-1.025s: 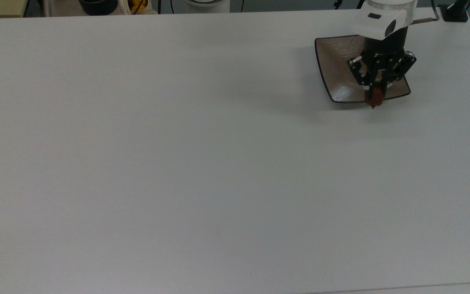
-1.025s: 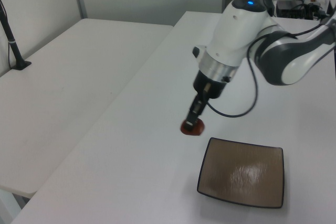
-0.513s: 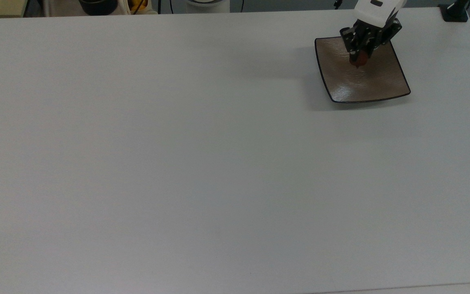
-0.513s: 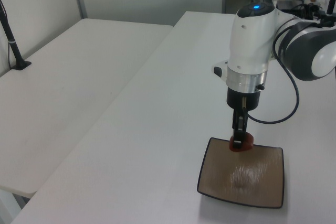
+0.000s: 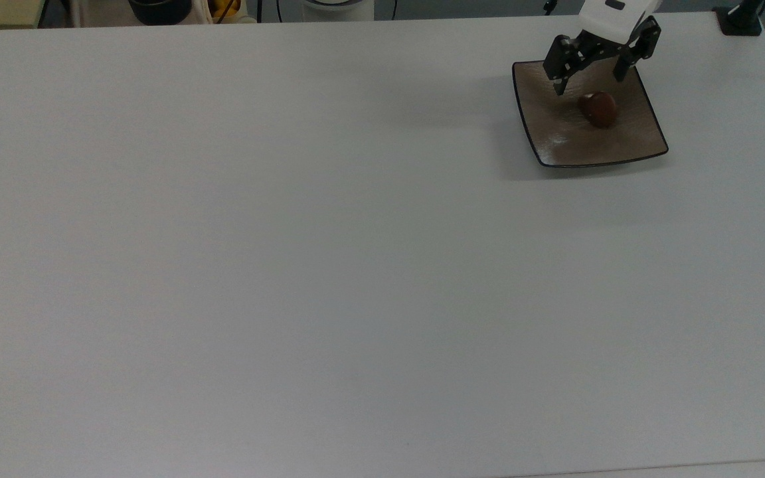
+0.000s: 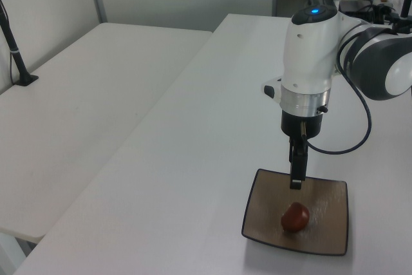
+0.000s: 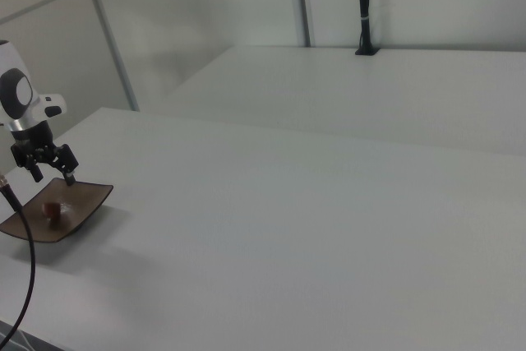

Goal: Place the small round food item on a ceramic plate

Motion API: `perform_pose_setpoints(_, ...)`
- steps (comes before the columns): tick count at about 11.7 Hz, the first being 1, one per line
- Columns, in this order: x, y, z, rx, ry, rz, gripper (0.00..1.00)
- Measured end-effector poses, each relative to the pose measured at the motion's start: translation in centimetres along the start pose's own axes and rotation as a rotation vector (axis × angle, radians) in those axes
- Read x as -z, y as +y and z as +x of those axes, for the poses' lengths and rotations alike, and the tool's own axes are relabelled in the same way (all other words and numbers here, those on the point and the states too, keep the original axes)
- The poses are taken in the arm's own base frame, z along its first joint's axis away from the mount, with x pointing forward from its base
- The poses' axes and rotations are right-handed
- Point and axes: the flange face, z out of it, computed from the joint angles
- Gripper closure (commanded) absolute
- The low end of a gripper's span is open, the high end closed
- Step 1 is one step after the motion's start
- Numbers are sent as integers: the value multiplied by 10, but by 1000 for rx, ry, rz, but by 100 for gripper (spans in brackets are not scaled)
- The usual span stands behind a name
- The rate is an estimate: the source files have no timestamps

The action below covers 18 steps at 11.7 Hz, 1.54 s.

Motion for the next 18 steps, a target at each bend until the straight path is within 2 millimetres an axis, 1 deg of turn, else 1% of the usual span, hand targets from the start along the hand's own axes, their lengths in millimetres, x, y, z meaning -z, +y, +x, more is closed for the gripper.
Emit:
perform_pose_setpoints(3,0,4,-1,15,-21,-12,0)
perform_pose_setpoints(4,5,16,-3,53,-65,-36,0)
perform_pose_setpoints(5,13,32,-6,94,-118,-61,0)
perform_pose_setpoints(6,25,52,-10,118,-172,-84,0)
perform_pose_setpoints(8,48,85,-14,104,-226,-110,0)
perform_pose_setpoints(11,102,161,-27,-12,-260,-152,0)
perform_pose_setpoints(12,117,191,-29,-66,-250,-160,0)
perform_pose_setpoints(13,130,231,-29,-138,-234,-155,0)
perform_pose_setpoints(14,138,269,-29,-202,-215,-145,0)
perform_pose_setpoints(15,143,293,-28,-244,-195,-135,0)
perform_pose_setpoints(17,155,333,-28,-322,-151,-98,0)
perform_pose_setpoints(18,167,359,-30,-364,-120,-67,0)
